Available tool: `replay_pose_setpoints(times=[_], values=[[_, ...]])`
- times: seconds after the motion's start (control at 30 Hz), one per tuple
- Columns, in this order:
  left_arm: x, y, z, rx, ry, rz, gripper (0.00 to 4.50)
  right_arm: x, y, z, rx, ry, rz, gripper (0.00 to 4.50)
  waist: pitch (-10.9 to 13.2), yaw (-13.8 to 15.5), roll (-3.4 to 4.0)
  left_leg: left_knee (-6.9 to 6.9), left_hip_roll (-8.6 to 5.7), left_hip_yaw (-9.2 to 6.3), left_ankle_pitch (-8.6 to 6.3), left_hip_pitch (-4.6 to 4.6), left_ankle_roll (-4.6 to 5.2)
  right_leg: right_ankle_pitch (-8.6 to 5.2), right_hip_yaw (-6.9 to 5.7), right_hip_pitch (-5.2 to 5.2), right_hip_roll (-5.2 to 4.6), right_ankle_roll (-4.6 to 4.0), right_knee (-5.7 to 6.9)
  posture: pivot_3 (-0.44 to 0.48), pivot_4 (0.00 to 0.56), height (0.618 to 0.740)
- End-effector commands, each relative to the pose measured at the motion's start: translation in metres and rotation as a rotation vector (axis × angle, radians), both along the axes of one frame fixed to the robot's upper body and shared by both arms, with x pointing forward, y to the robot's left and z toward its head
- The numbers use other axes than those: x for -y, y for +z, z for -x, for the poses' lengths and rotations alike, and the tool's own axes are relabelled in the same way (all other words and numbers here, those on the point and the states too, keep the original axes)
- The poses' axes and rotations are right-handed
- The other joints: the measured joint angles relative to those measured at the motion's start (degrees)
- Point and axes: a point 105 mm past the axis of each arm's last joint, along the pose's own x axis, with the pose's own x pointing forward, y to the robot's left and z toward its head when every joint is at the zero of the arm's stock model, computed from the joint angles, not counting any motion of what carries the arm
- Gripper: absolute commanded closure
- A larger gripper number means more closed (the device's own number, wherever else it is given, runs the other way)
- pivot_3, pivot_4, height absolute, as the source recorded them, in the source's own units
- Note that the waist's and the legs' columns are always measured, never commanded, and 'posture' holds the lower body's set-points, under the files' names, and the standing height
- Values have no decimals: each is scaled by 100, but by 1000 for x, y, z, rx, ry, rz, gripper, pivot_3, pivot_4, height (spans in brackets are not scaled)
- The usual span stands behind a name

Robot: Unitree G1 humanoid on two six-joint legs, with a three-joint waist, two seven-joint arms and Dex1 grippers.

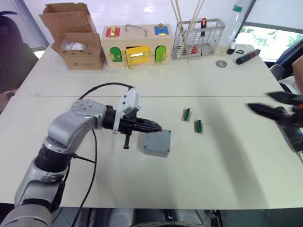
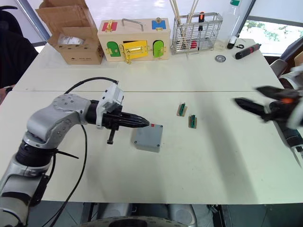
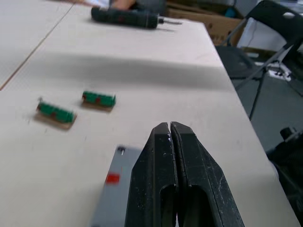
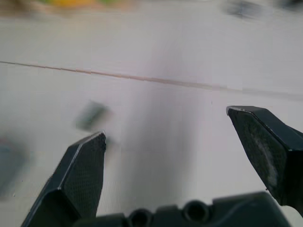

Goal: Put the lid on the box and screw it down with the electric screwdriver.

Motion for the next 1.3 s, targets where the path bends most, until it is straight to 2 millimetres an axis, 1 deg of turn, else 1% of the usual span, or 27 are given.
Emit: replay_pose_setpoints(times=[0.03,0.1,0.13,0.2,0.27,0.4,0.47,0.67,0.83,0.97,1.07,1.3], values=[[14,8,7,68,-9,51,4500,46,5,10,-108,-157,34,14,-1,-27,3,-1,1,6,0,3,0,0,5,-1,1,0,2,0,150,740],[18,5,13,58,-6,64,4500,70,3,13,-185,-266,36,14,-4,-58,8,-3,6,22,-1,10,2,0,18,-4,6,0,7,0,150,740],[18,3,16,42,1,73,4500,79,1,14,-220,-300,38,14,-5,-70,11,-4,12,28,-3,12,6,0,25,-6,9,0,9,0,150,740],[18,0,20,17,14,83,4500,92,-4,16,-266,-356,43,14,-6,-69,13,-5,21,44,-8,18,14,0,42,-11,17,0,11,0,150,740],[17,-3,25,-10,30,87,4500,99,-11,16,-315,-361,59,14,-6,-53,15,-3,25,49,-9,18,15,0,48,-13,21,0,12,0,150,740],[13,-9,33,-51,69,86,4500,104,-30,17,-430,-320,79,14,-4,-17,20,-2,23,72,-9,18,16,0,73,-23,16,0,12,0,150,740],[12,-9,33,-62,92,83,4500,106,-42,16,-483,-310,80,14,-4,3,21,-2,21,74,-9,16,16,0,75,-24,13,0,12,0,150,740],[9,-10,35,-80,136,83,4500,116,-70,10,-559,-330,107,14,-5,-14,22,-1,19,78,-9,15,15,1,80,-29,10,1,13,0,150,740],[2,-10,35,-90,185,74,4500,128,-81,4,-549,-390,145,14,-6,-15,26,-2,19,89,-7,14,12,1,91,-39,9,1,20,0,150,740],[-1,-9,37,-95,201,70,4500,134,-89,2,-543,-408,147,14,-6,-12,26,0,19,90,-7,13,10,1,92,-40,9,1,22,0,150,740],[-3,-8,37,-99,211,66,4500,137,-94,1,-535,-426,139,14,-7,-22,26,-1,19,91,-3,13,4,1,93,-40,9,1,22,0,150,740],[-7,-10,38,-107,229,49,4500,136,-103,-3,-542,-423,132,14,-7,-22,26,0,19,94,1,13,-4,1,96,-42,10,1,25,0,150,740]])
